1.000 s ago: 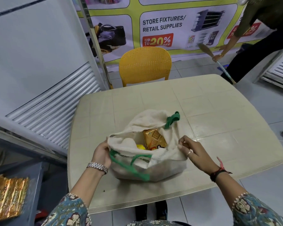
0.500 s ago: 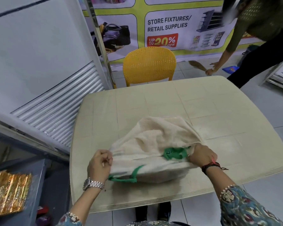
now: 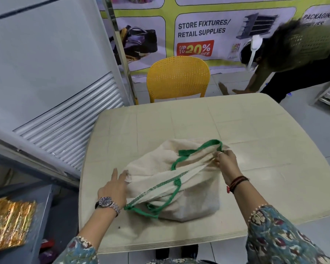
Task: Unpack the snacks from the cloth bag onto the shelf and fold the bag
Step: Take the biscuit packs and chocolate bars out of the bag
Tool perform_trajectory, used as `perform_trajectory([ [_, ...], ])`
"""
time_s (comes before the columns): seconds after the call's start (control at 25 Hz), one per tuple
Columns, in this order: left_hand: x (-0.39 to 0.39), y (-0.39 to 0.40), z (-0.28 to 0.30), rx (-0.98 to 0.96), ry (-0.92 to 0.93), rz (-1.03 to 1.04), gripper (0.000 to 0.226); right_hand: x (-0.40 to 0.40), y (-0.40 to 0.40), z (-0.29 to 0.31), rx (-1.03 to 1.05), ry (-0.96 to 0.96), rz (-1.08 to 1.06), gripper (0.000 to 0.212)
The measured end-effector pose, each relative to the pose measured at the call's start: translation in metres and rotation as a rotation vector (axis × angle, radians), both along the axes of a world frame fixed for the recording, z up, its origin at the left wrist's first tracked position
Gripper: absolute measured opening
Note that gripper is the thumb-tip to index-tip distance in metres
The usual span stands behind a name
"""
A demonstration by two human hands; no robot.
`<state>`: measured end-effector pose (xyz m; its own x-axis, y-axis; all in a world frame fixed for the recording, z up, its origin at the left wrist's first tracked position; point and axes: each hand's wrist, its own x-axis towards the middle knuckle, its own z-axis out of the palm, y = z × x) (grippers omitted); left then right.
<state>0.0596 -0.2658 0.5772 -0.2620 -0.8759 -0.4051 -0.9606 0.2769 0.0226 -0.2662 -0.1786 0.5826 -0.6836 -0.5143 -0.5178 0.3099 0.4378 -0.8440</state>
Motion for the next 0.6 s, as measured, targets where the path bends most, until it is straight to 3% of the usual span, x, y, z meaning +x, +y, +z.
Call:
perform_trajectory([
  [0.08,-0.017,-0.005,0.006,-0.006,0.032,-0.024,0.072,0.006,-0.008,-0.001,0.044,0.115,0.064,0.036],
  [0.2,-0.043,-0.009,0.009,-0.051,0.394,-0.252,0.065,0.006,-0.018,-0.008,0.146,0.351,0.190,0.059],
  [0.32,-0.066,-0.011,0.008,0.030,0.624,-0.421,0.045,-0.002,-0.026,-0.014,0.222,0.390,0.333,0.065],
  [0.44,-0.082,-0.018,0.006,0.209,0.585,-0.413,0.032,-0.016,-0.032,-0.027,0.313,0.403,0.462,0.044],
  [0.6,-0.101,-0.028,-0.007,0.254,0.285,-0.475,0.023,-0.025,-0.045,-0.032,0.259,0.469,0.494,0.034],
])
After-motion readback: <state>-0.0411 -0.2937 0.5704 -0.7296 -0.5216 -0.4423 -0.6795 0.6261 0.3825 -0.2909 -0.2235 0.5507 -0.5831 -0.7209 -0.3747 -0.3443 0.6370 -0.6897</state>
